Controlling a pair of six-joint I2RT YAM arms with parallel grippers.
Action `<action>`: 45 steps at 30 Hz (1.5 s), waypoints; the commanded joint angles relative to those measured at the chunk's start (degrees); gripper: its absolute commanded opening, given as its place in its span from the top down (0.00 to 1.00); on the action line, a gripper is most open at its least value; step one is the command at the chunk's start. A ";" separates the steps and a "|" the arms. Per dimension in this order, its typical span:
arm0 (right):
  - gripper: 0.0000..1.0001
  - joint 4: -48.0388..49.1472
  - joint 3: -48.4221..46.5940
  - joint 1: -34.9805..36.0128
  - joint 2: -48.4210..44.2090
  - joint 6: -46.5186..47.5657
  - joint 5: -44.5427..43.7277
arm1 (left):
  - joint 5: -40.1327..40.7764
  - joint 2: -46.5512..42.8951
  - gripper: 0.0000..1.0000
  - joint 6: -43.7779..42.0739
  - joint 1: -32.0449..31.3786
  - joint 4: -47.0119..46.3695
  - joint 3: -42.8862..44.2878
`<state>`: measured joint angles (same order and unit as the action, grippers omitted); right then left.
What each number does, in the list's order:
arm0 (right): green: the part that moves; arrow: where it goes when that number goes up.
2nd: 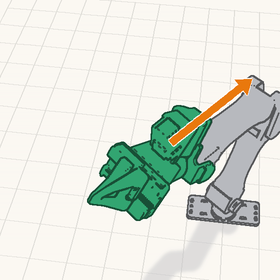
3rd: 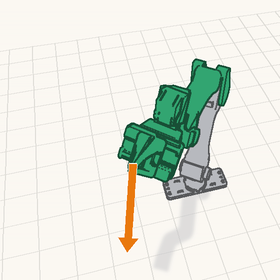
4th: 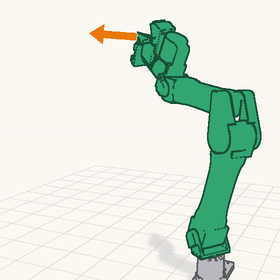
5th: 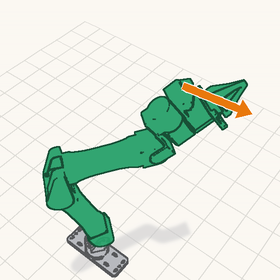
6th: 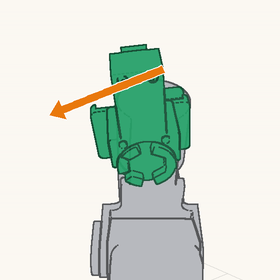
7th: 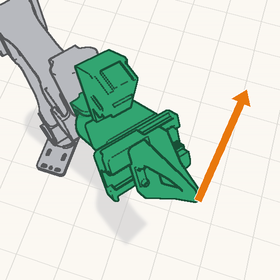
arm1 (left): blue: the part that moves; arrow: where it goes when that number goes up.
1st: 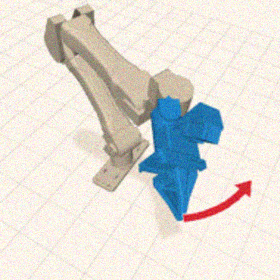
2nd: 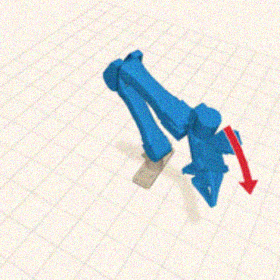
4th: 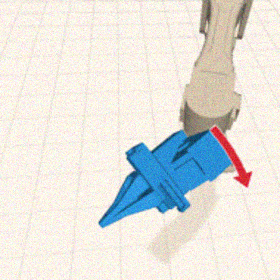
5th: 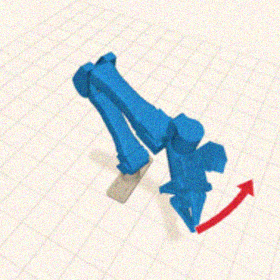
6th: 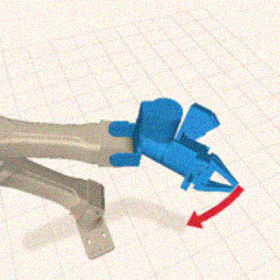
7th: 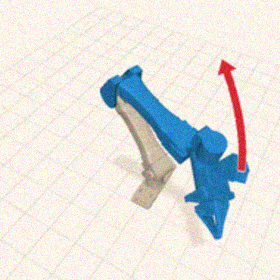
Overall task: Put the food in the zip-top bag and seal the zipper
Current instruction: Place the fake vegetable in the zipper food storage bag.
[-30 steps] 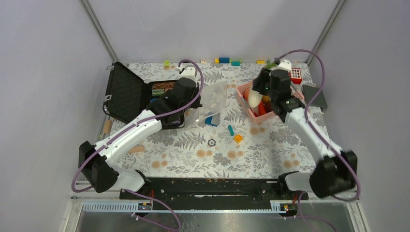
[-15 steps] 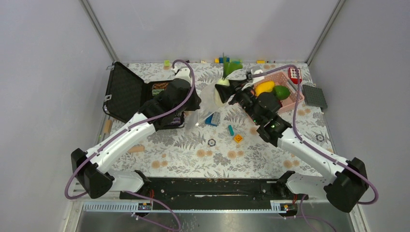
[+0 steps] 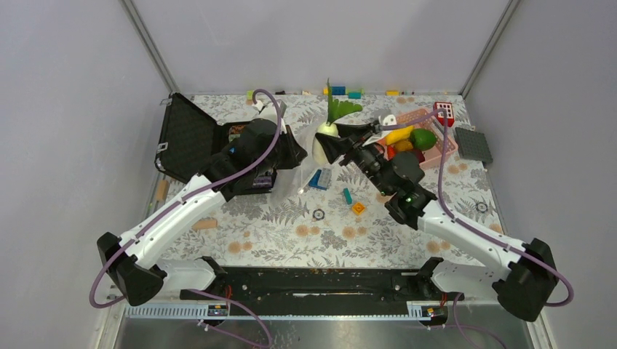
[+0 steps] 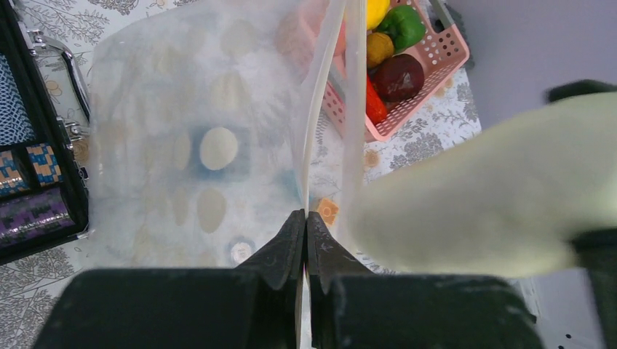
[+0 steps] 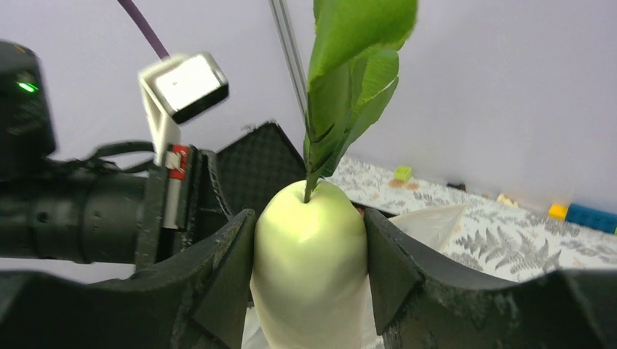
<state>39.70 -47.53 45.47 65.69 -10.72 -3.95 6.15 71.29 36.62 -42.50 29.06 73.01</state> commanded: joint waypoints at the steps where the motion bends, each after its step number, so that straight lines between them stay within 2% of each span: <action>1: 0.71 2.74 -0.62 0.49 -6.13 0.00 -1.99 | -2.11 -2.11 1.00 2.67 -0.04 -1.06 0.29; 4: 0.72 0.87 -0.60 0.49 -8.76 -0.75 -2.09 | -2.06 -2.32 1.00 3.33 -0.09 0.06 0.27; 7: 0.72 3.65 1.08 0.49 -9.47 -0.87 -2.32 | -3.84 -2.84 1.00 3.96 -0.14 -0.14 -0.22; 15: 0.72 8.41 0.54 0.49 -2.19 0.16 0.33 | -5.84 -4.08 1.00 3.99 -1.50 -0.04 -0.65; 21: 0.72 10.55 7.40 0.49 -1.89 -0.61 0.55 | -3.29 -6.50 1.00 4.86 -1.48 0.30 -0.83; 26: 0.74 12.63 13.36 0.49 -3.69 0.24 6.60 | -1.25 -7.27 1.00 5.79 -1.52 -0.18 -1.14; 30: 0.73 8.21 13.56 0.79 -4.20 0.87 12.85 | -0.55 -6.44 1.00 5.98 -1.46 -0.23 -1.00; 33: 0.67 3.05 11.67 1.12 -3.11 2.62 17.65 | -1.59 -5.80 1.00 5.47 -1.49 -0.76 -1.01; 35: 0.58 1.23 10.66 1.29 -2.10 2.40 18.38 | -2.49 -5.33 1.00 4.97 -1.52 -1.16 -1.03; 40: 0.39 -5.08 7.31 1.54 -1.38 -3.61 7.66 | -3.71 -5.01 1.00 4.52 -1.45 -1.46 -1.10; 42: 0.29 -7.32 6.25 1.55 -1.99 -5.34 5.17 | -3.26 -5.20 1.00 4.43 -1.46 -1.51 -1.29; 45: 0.06 -9.67 5.42 1.53 -3.27 -7.24 4.61 | -2.58 -5.48 1.00 4.21 -1.50 -1.83 -1.82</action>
<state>33.50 -38.65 46.46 64.58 -14.24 4.78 3.25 66.48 41.82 -43.88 30.61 71.64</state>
